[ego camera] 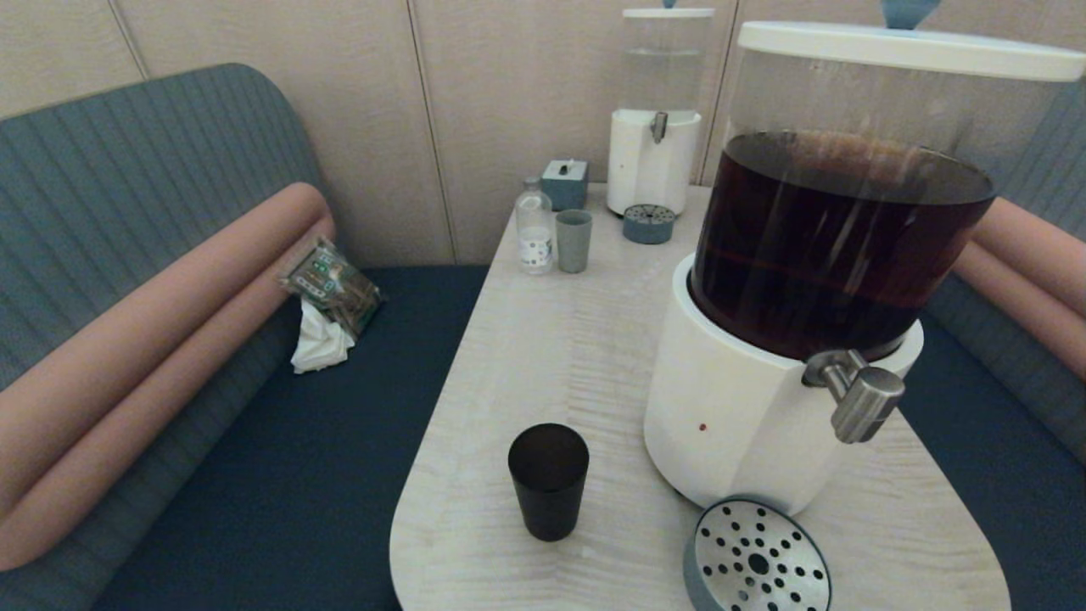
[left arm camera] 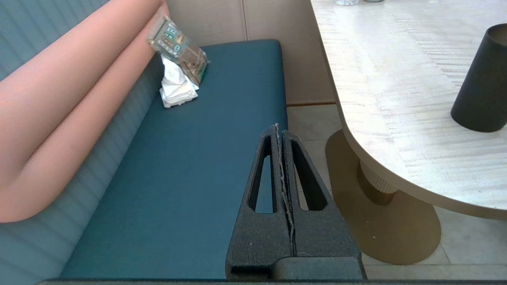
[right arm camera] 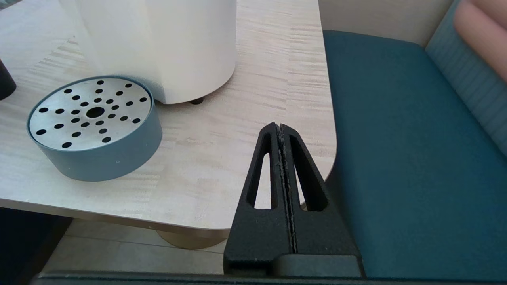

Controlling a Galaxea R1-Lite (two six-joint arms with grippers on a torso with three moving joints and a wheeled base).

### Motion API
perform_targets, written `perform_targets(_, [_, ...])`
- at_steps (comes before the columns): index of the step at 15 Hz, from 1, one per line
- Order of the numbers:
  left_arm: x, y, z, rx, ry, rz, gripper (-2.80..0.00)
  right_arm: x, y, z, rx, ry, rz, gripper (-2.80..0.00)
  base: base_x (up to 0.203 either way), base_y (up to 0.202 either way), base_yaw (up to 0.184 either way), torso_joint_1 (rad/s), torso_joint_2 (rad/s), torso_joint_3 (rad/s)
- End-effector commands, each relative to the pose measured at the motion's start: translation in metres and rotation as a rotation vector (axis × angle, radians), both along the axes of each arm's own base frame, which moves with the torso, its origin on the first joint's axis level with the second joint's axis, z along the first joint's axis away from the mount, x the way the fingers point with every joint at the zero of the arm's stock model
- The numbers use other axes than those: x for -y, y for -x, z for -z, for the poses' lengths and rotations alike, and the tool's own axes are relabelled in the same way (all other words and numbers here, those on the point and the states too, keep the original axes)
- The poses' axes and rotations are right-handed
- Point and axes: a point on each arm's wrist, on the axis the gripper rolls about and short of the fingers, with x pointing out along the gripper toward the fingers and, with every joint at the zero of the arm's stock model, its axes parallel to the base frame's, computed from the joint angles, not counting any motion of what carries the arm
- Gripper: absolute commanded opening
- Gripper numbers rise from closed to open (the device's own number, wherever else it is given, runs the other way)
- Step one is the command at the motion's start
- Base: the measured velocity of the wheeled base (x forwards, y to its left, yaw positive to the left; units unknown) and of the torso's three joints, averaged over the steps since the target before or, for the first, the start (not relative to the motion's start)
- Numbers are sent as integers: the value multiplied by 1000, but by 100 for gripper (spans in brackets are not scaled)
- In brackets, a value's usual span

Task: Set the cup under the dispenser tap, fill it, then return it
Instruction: Pick up the cup

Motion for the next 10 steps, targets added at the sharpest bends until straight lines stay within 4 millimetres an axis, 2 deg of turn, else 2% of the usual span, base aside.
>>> perform_targets(1, [0, -2, 8, -25, 3, 0, -280, 0, 0, 1, -3, -1, 0, -280, 0, 0, 0, 0, 0, 0])
perform_targets(10, [0, -2, 8, -25, 21, 1, -280, 0, 0, 1, -3, -1, 0, -280, 0, 0, 0, 0, 0, 0])
